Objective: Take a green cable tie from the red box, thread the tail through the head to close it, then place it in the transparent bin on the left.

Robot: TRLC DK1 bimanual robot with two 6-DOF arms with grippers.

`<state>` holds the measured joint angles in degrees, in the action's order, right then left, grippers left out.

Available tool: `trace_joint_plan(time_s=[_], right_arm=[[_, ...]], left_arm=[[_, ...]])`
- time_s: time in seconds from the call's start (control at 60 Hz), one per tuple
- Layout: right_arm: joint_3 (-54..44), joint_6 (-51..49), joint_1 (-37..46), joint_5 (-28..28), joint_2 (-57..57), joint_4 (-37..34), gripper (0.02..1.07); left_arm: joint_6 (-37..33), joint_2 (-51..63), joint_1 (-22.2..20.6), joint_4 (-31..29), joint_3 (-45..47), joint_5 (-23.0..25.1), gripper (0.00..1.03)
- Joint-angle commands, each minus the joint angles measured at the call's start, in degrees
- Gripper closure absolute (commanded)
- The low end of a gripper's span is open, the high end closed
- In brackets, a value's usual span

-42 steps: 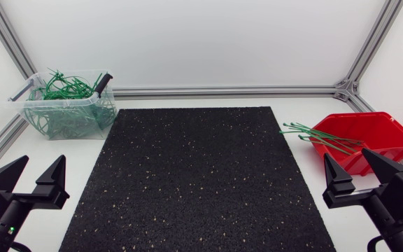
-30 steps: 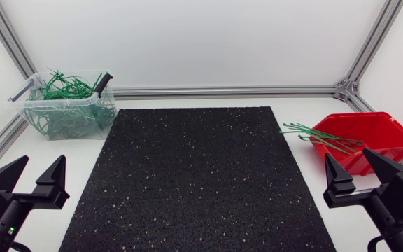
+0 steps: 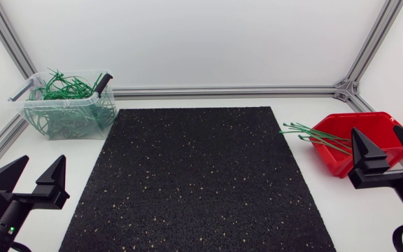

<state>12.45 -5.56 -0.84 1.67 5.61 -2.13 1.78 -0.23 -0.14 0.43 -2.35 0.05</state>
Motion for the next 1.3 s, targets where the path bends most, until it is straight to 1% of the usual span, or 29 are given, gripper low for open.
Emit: trace_joint_plan(time_s=[0.0,0.15,0.25,0.267,0.317,0.35,0.383,0.4,0.417,0.467,0.533,0.55,0.567,0.583,0.6,0.617,0.633,0.733,0.867,0.917,0.95,1.033,1.1,1.15,1.233,1.283], right_arm=[[5.39,0.99,1.02,0.7,4.59,-0.95,0.09],[17.35,0.82,2.78,0.09,17.42,-5.69,0.08],[23.59,0.73,5.15,-2.81,23.75,-8.06,0.08],[25.61,0.73,6.11,-4.13,25.86,-9.12,0.08],[31.23,0.82,9.54,-10.64,31.22,-12.2,0.09],[33.61,0.82,11.65,-13.45,33.42,-13.34,0.09],[35.28,0.82,12.97,-15.12,34.82,-14.3,0.09],[37.91,0.82,14.46,-17.4,37.28,-16.06,0.09],[38.27,0.82,14.64,-17.76,37.64,-16.33,0.09],[44.33,0.38,16.31,-22.33,43.88,-21.16,0.09],[48.55,-0.94,17.36,-25.23,48.36,-24.85,0.09],[51.54,-2.44,18.33,-27.51,51.61,-27.66,0.09],[51.62,-2.52,18.33,-27.6,51.61,-27.75,0.09],[53.47,-4.63,19.3,-30.94,54.42,-29.69,0.09],[53.73,-4.98,19.56,-31.73,54.86,-29.95,0.09],[55.14,-5.95,20.27,-34.19,57.06,-31.44,0.09],[56.11,-6.39,20.35,-34.54,58.2,-32.5,0.09],[58.83,-13.6,19.91,-33.75,62.95,-36.28,0.09],[65.51,-24.94,18.68,-31.29,71.12,-47.0,0.09],[67.01,-27.92,18.42,-30.5,73.41,-49.2,0.1],[67.62,-30.12,18.07,-29.53,74.73,-50.08,0.11],[68.5,-36.71,17.45,-26.81,77.1,-50.78,0.12],[68.24,-41.99,17.19,-24.7,78.42,-50.87,0.16],[67.53,-44.36,16.84,-23.91,78.77,-50.78,0.2],[65.69,-49.37,15.52,-22.68,79.21,-50.69,0.3],[64.72,-51.83,14.99,-22.24,79.82,-50.78,0.31]], left_arm=[[1.29,-0.47,-0.39,-1.31,2.26,0.12,0.03],[1.29,-0.39,-0.39,-1.31,2.26,0.12,0.03],[1.29,-0.39,-0.39,-1.39,2.26,0.12,0.03],[1.29,-0.39,-0.39,-1.39,2.26,0.12,0.03],[1.29,-0.39,-0.39,-1.39,2.26,0.12,0.03],[1.29,-0.39,-0.47,-1.39,2.26,0.12,0.03],[1.29,-0.39,-0.47,-1.39,2.26,0.12,0.03],[1.29,-0.39,-0.47,-1.39,2.26,0.12,0.03],[1.29,-0.39,-0.47,-1.39,2.26,0.12,0.03],[1.29,-0.39,-0.56,-1.39,2.26,0.12,0.03],[1.29,-0.39,-0.74,-1.39,2.26,0.12,0.03],[1.29,-0.39,-0.82,-1.39,2.26,0.12,0.03],[1.29,-0.39,-0.74,-1.39,2.26,0.12,0.03],[1.29,-0.39,-0.74,-1.39,2.26,0.12,0.03],[1.29,-0.39,-0.74,-1.39,2.26,0.12,0.03],[1.29,-0.39,-0.74,-1.39,2.17,0.12,0.03],[1.29,-0.39,-0.74,-1.39,2.17,0.12,0.03],[1.21,-0.39,-0.74,-1.39,2.17,0.12,0.03],[1.21,-0.3,-0.82,-1.39,2.17,0.12,0.03],[1.29,-0.3,-0.91,-1.39,2.26,0.12,0.03],[1.21,-0.3,-1.09,-1.39,2.17,0.12,0.03],[1.29,-0.3,-1.18,-1.48,2.17,0.12,0.03],[1.29,-0.3,-1.18,-1.48,2.17,0.12,0.03],[1.29,-0.3,-1.18,-1.48,2.17,0.12,0.03],[1.29,-0.3,-1.09,-1.48,2.17,0.12,0.03],[1.29,-0.3,-1.09,-1.57,2.17,0.12,0.03]])
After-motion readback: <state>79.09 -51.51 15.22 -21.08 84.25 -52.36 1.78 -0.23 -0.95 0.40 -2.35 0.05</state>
